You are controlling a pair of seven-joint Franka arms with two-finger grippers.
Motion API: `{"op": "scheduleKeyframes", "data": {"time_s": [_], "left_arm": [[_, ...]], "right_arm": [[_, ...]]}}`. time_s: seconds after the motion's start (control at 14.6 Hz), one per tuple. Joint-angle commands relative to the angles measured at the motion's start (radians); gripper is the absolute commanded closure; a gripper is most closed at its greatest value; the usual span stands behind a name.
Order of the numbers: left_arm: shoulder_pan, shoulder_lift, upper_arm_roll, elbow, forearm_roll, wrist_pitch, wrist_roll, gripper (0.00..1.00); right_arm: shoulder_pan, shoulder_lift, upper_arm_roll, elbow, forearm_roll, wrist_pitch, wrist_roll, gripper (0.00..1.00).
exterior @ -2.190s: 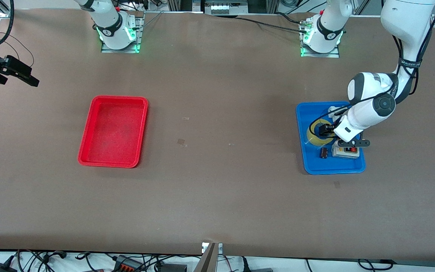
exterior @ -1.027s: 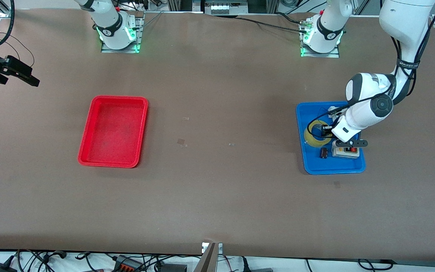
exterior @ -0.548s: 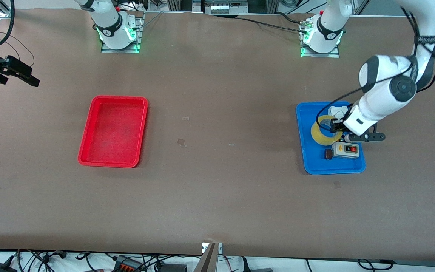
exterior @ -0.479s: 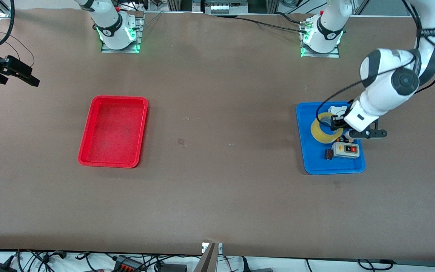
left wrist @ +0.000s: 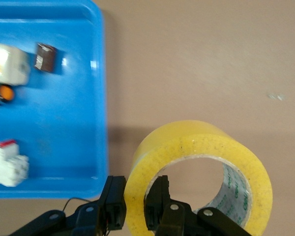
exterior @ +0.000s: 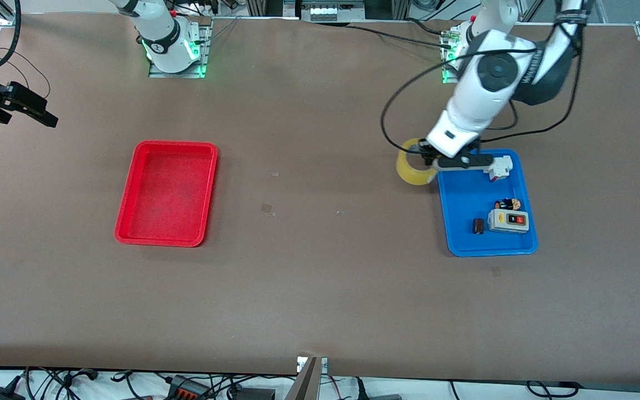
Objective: Place and move tape with both arms
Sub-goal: 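Lift the tape roll with the left gripper and carry it toward mid-table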
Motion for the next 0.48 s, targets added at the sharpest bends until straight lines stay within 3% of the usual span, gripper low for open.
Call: {"op": "scheduleKeyframes", "data": {"time_s": [0.0,0.27,0.41], "left_arm": [[0.011,0.076,-0.072,0.057,-0.008,0.001,-0.054,0.86],[-0.062,0.229,-0.099,0.161,0.003,0.004,-0.113,0.86],[-0.096,0.304,-0.099,0.219,0.065,0.004,-0.181,0.86]], "right_arm": [[-0.009,0.000,0.001,0.010,0.000,-0.015,-0.016,0.01],[-0.011,0.002,0.001,0.009,0.000,-0.015,-0.021,0.01],[-0.011,0.002,0.001,0.010,0.000,-0.014,-0.019,0.01]]}}
